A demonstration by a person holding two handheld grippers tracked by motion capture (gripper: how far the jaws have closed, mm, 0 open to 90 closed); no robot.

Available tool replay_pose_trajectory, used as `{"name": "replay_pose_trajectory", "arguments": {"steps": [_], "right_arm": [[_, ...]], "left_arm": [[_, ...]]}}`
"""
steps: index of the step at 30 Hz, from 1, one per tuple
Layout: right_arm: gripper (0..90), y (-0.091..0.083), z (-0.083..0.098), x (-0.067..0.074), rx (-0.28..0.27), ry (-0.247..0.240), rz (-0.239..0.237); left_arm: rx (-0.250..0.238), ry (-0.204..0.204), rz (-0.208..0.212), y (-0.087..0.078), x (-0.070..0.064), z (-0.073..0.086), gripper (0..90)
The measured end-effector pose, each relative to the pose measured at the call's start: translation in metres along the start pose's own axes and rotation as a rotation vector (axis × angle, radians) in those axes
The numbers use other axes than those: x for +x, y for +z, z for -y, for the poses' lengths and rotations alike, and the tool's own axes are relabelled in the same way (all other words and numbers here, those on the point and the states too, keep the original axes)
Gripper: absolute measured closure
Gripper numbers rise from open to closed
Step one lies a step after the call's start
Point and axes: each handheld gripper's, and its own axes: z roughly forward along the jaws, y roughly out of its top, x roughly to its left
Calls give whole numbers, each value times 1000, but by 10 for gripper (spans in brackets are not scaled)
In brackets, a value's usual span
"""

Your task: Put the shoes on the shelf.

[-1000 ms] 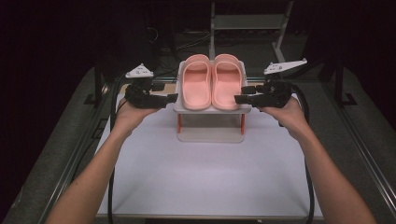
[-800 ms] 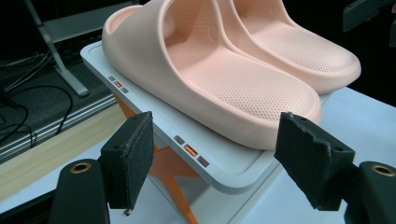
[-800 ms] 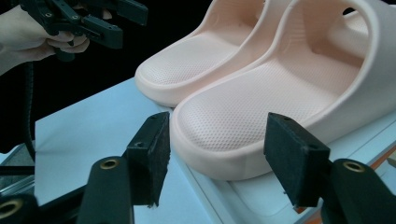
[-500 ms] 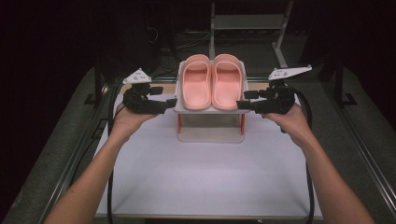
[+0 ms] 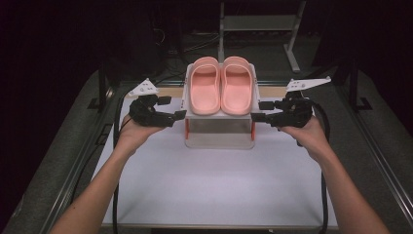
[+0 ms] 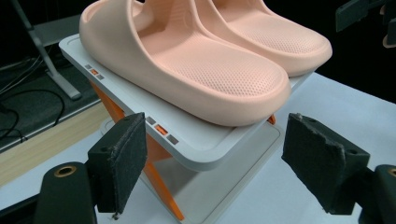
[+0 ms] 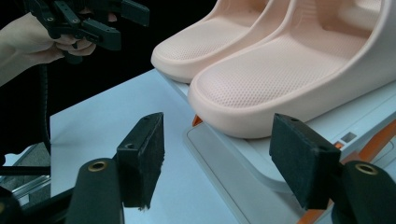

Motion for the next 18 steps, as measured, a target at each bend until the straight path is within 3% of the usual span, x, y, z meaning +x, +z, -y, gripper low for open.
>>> {"name": "replay_pose_trajectory", "arguments": {"steps": [18], "right_arm": [[321, -1, 19, 1, 17, 8, -4]], "left_arm": [[6, -26, -3, -3, 0, 18, 191]]}}
